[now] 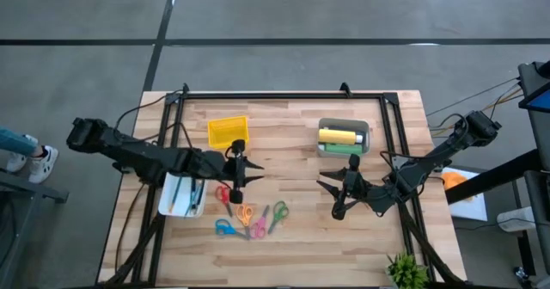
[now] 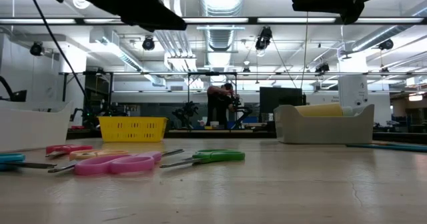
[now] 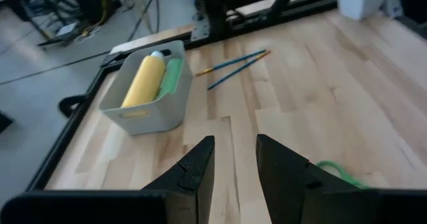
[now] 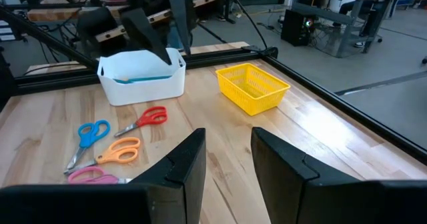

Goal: Pick & Place Paint Supplies
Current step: Put the blue paintbrush into the white bin

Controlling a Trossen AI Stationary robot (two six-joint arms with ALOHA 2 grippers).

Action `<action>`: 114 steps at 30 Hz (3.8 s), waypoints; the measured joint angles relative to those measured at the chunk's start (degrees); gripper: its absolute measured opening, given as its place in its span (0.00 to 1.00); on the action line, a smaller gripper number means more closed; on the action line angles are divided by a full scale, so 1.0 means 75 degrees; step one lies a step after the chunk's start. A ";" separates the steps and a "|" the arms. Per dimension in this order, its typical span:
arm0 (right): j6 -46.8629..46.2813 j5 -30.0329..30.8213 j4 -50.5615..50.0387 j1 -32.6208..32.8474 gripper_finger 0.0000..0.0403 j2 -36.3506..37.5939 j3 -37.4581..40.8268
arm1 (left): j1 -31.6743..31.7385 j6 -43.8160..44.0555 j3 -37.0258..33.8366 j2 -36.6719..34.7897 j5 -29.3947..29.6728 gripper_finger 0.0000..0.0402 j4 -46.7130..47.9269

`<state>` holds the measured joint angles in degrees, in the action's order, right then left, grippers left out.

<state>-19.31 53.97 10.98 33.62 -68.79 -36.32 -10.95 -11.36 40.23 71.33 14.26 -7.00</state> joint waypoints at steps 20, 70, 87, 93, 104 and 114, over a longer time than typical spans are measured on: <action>0.0000 -0.0002 0.0000 0.0000 0.30 0.0000 0.0000 | 0.0065 0.0175 -0.0475 0.0000 -0.0309 0.28 -0.1093; -0.1961 -0.0007 0.0880 -0.0005 0.30 0.0007 -0.0003 | 0.0065 0.0183 -0.0475 0.0003 -0.0303 0.28 -0.0260; -0.7184 -0.2278 -0.5948 -0.0927 0.30 0.0646 -0.1226 | 0.0065 0.0181 -0.0475 0.0003 -0.0303 0.28 -0.0231; -0.8632 -0.3698 -0.9004 -0.1268 0.30 0.0391 -0.1844 | 0.0065 0.0181 -0.0517 0.0003 -0.0303 0.28 -0.0231; -0.7409 -0.5219 -0.9180 -0.1785 0.30 0.0089 -0.1327 | 0.0065 0.0181 -0.0539 0.0003 -0.0300 0.28 0.0029; -0.6946 -0.5824 -0.9019 -0.2377 0.30 -0.0807 -0.1040 | 0.0065 0.0181 -0.0539 0.0003 -0.0300 0.28 0.0125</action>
<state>-71.41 10.29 -56.66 15.79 -74.84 -44.12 -10.46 -10.00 36.18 71.35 12.01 -6.07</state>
